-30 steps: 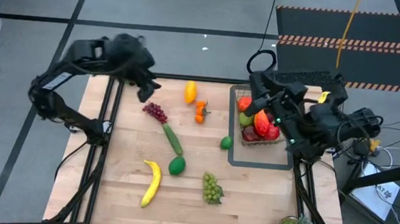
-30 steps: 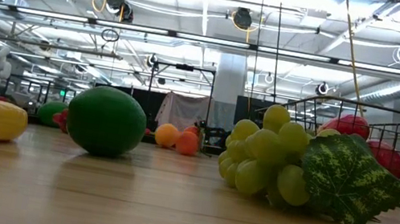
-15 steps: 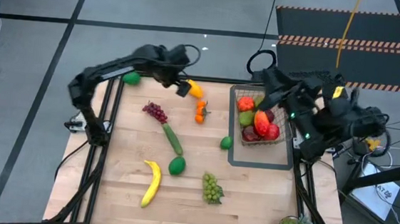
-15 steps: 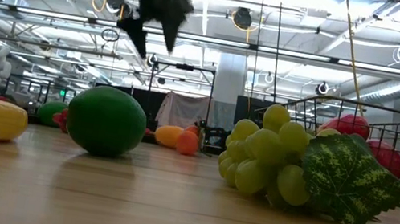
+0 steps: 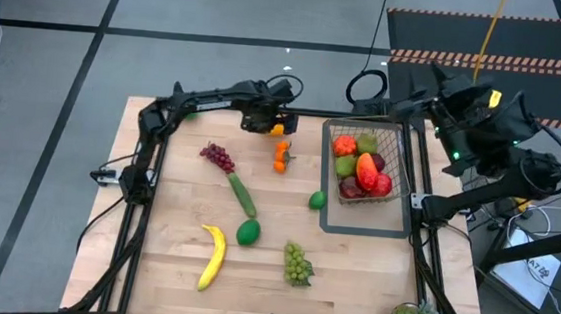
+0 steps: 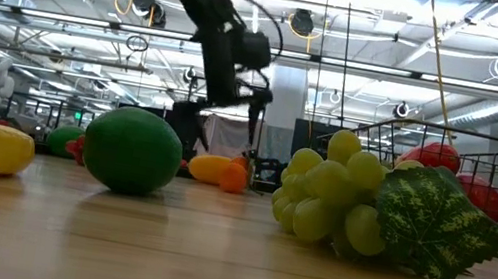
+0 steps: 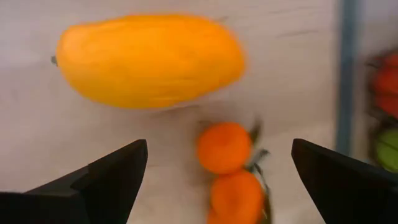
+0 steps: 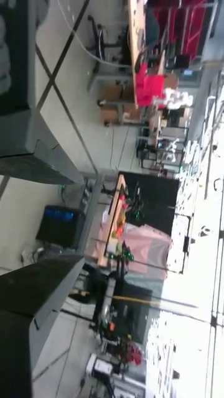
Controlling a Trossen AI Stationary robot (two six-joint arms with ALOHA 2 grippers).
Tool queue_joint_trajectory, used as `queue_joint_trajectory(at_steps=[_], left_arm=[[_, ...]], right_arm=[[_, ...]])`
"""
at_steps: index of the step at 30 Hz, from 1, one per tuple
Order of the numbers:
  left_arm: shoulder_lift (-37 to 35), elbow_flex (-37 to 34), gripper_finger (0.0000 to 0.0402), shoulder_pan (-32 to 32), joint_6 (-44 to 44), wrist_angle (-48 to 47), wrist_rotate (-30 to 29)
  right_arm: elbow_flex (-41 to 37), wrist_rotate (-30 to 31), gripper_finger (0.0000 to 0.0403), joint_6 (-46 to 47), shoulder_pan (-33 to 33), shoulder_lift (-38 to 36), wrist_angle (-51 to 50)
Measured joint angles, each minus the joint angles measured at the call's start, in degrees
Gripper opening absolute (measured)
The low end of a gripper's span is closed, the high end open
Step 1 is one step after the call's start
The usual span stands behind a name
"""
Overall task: Build produce basket
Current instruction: Put the yellow mango into the wire basket
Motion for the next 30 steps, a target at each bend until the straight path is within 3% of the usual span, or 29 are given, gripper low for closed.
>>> queue_joint_trajectory(at_steps=[7,16,19,24,27,30], left_arm=[[3.99,-0.02,0.0399,0.1,-8.32,1.35,-0.43],[3.94,0.07,0.0399,2.5,-10.04,5.53,-3.52],[3.72,0.21,0.0399,3.91,-8.57,3.39,-2.03],[-0.09,0.52,0.0399,6.19,-2.97,1.95,5.35],[-3.72,0.63,0.0399,6.34,3.34,2.35,5.64],[-6.52,0.63,0.0399,6.37,9.7,1.03,2.34]], right_arm=[[0.0,-6.47,0.0187,-0.03,-2.52,-2.9,-7.69],[0.0,-12.21,0.0187,4.09,-5.05,-5.08,-19.64],[-0.02,-14.94,0.0187,6.07,-5.76,-5.6,-21.83],[-0.02,-16.35,0.0187,6.66,-5.98,-6.25,-23.44],[-0.02,-16.4,0.0187,7.56,-5.96,-6.55,-24.74],[-0.02,-16.45,0.0187,9.86,-5.96,-6.92,-26.56]])
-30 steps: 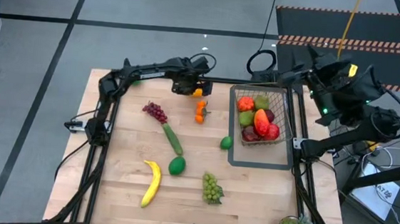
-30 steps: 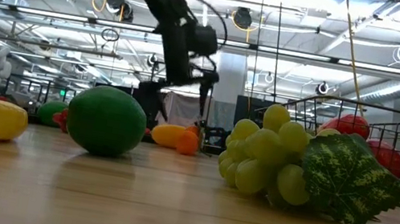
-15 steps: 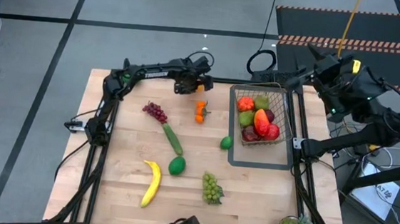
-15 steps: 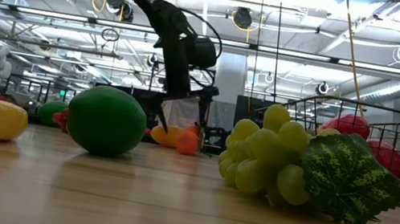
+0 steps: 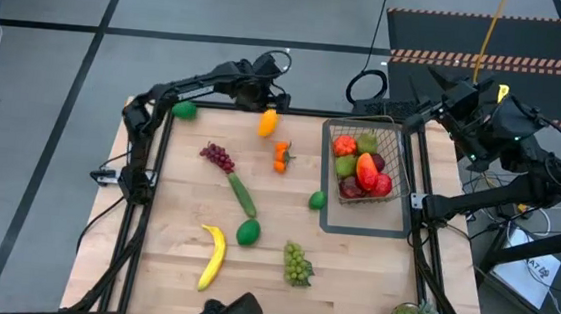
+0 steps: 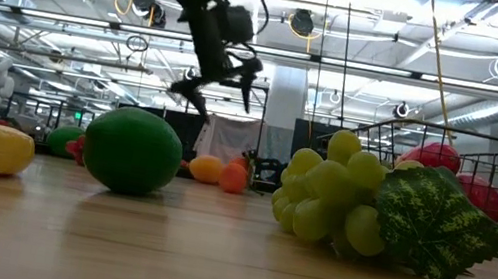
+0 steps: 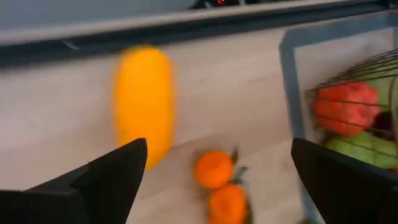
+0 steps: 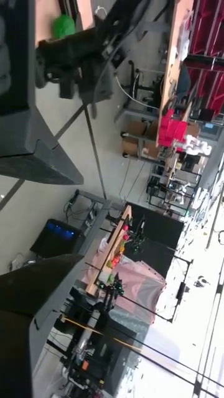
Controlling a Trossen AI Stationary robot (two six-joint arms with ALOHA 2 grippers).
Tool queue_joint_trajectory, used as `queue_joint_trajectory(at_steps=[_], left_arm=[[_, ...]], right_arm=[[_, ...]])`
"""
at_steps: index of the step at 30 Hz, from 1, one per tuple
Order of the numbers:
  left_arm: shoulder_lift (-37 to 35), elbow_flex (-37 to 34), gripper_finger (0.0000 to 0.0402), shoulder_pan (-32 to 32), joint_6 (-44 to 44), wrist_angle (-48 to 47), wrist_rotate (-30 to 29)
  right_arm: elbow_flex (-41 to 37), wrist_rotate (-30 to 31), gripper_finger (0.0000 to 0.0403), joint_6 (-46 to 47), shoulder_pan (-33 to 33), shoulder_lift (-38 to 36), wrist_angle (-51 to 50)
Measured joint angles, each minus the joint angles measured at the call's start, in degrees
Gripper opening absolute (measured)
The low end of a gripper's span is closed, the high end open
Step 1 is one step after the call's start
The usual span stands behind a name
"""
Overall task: Build produce basket
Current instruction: Put the yellow mango into the wire basket
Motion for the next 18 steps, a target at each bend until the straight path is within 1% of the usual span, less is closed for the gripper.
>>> queue_joint_trajectory(at_steps=[5,8,11,16,18], left_arm=[[-0.38,-0.11,0.0399,2.47,0.87,-5.28,-5.83],[1.57,-0.17,0.0399,3.28,5.03,-3.32,-6.48],[3.69,-0.24,0.0399,3.2,11.97,-0.83,-6.1],[6.27,-0.24,0.0399,2.41,30.47,0.69,-6.58],[7.39,-0.24,0.0399,2.17,34.58,0.67,-6.78]], right_arm=[[0.0,-0.02,0.0187,2.77,0.0,-0.19,-2.49],[0.0,-0.12,0.0187,2.8,0.0,0.01,-2.54],[0.0,-1.78,0.0187,2.73,-0.02,0.11,-2.52],[0.0,-4.48,0.0187,2.77,0.01,0.11,-2.11],[0.0,-4.57,0.0187,3.23,0.02,0.11,-2.1]])
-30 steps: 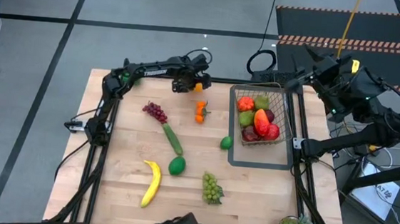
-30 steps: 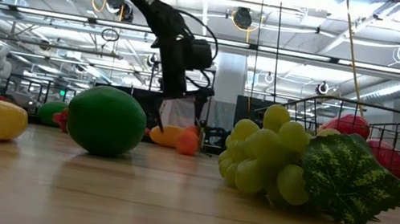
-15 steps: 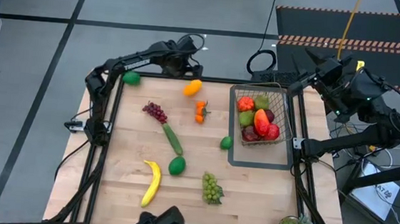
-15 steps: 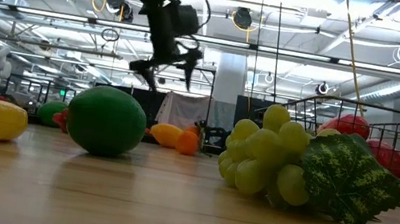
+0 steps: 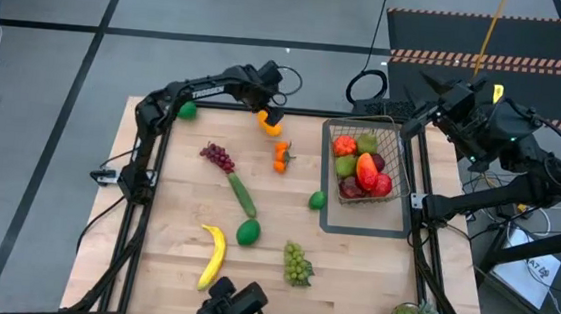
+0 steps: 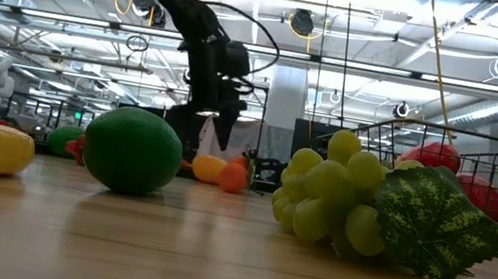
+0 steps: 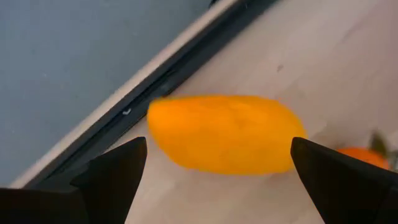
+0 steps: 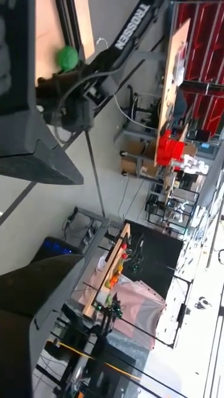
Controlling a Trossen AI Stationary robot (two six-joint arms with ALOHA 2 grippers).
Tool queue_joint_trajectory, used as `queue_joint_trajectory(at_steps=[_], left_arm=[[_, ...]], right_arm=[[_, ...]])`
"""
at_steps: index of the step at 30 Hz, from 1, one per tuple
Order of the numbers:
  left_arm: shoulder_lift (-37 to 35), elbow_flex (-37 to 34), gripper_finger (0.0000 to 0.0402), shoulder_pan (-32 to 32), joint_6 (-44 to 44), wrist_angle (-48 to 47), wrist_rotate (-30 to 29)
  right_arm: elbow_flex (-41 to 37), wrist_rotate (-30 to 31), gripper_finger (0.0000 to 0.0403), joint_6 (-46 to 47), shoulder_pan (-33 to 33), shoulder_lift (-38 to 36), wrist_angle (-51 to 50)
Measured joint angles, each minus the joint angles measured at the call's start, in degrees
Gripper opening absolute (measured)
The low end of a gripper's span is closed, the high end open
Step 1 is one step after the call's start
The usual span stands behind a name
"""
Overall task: Build produce basket
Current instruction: Put the yellow mango into the wire basket
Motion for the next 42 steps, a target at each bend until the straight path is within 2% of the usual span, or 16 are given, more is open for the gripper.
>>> queue_joint_trajectory(at_steps=[4,9,13,17,20,24,29,39,42], left_arm=[[1.76,0.0,0.0399,-0.08,2.07,-0.15,1.5],[2.54,-0.02,0.0399,-0.73,0.59,-2.11,2.86],[2.53,-0.02,0.0399,-1.12,-6.45,-5.28,3.14],[2.53,-0.02,0.0399,-1.4,-16.1,-5.27,6.15],[2.53,-0.02,0.0399,-2.55,-20.03,-1.51,4.22],[3.23,0.04,0.0399,-4.35,-20.48,4.22,0.88],[6.74,-0.01,0.0397,-4.41,-21.83,3.05,0.09],[8.01,-0.04,0.0328,-4.79,-16.23,6.27,-0.6],[7.79,-0.04,0.031,-4.98,-15.77,4.8,2.51]], right_arm=[[0.0,0.02,0.0187,1.45,0.0,0.0,0.05],[0.0,0.02,0.0187,3.08,0.0,0.0,0.05],[0.0,0.04,0.0187,3.09,0.0,0.0,0.05],[0.0,0.07,0.0187,3.11,-0.01,0.19,0.05],[0.0,0.09,0.0187,3.11,-0.02,0.6,0.07],[-0.02,0.07,0.0187,3.27,-0.02,1.17,0.02],[-0.02,0.02,0.0187,3.51,-0.02,1.55,0.02],[-0.02,0.0,0.0187,3.75,0.0,1.18,0.05],[-0.02,0.0,0.0187,3.77,0.0,1.2,0.05]])
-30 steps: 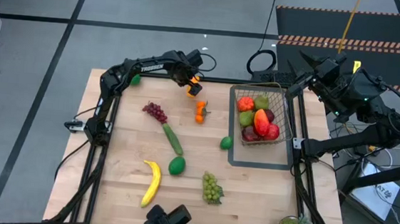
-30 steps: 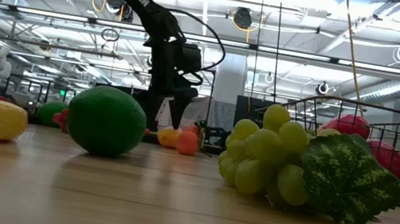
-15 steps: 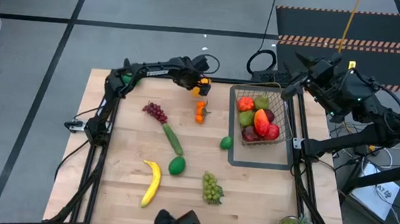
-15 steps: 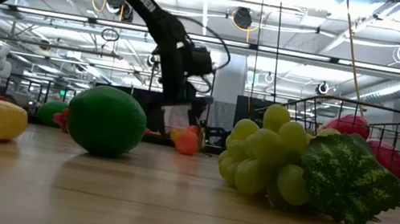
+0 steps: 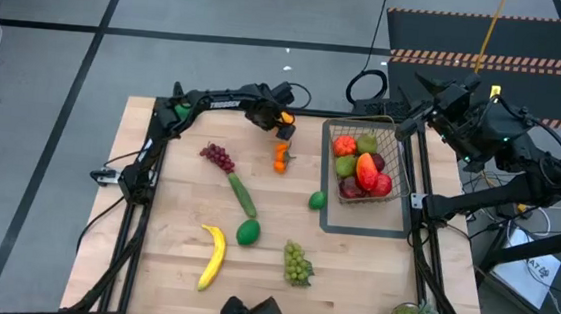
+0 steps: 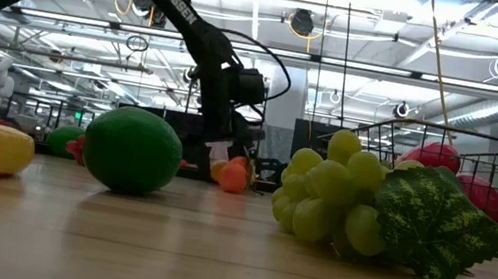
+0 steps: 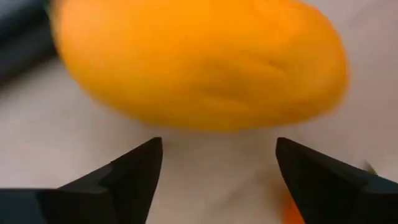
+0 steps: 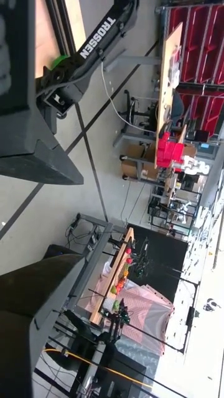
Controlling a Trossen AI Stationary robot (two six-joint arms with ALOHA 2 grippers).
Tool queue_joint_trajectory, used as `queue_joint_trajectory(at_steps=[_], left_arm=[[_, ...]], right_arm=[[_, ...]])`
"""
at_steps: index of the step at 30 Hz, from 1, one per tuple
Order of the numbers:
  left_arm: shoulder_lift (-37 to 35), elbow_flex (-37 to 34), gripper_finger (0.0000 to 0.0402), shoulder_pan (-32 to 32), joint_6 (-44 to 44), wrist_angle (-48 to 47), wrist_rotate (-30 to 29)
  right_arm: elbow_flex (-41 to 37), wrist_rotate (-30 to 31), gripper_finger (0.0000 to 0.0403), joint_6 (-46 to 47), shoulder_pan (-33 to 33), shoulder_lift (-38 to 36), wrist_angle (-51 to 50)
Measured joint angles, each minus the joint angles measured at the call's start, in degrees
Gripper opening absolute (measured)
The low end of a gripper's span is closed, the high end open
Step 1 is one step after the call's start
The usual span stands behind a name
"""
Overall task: Build produce basket
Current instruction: Put the yellow mango into the wire basket
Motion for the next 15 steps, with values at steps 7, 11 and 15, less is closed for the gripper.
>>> queue_joint_trajectory(at_steps=[7,11,15], left_arm=[[-3.13,0.0,0.0281,-1.16,-12.61,-5.04,5.44],[-4.68,0.02,0.0277,-1.64,-21.69,-2.73,5.96],[-5.39,0.09,0.0296,-1.72,-28.99,0.89,4.64]], right_arm=[[0.0,-0.02,0.0187,0.17,0.0,0.0,0.39],[0.0,-0.02,0.0187,0.17,0.0,0.09,0.39],[0.0,-0.04,0.0187,0.17,0.0,0.29,0.39]])
